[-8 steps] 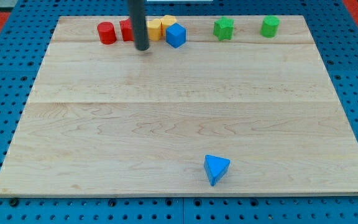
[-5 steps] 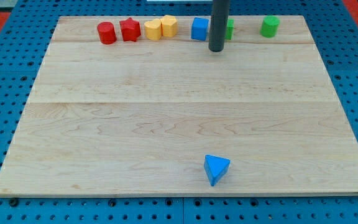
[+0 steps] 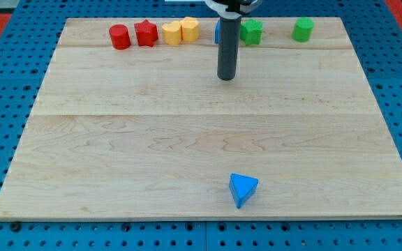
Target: Push the red circle up a bit
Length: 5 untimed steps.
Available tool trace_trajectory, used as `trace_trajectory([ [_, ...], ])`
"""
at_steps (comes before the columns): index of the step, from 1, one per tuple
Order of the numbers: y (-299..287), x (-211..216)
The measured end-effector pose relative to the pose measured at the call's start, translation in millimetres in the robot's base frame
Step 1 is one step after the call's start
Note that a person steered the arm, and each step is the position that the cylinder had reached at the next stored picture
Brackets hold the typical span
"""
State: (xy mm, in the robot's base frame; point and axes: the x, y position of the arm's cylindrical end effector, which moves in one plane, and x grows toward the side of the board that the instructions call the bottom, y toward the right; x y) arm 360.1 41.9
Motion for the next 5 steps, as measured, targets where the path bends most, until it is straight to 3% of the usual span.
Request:
trace_trajectory([
  [1, 4, -8],
  [3, -228, -22],
  [4, -219, -42],
  [5, -156, -42],
])
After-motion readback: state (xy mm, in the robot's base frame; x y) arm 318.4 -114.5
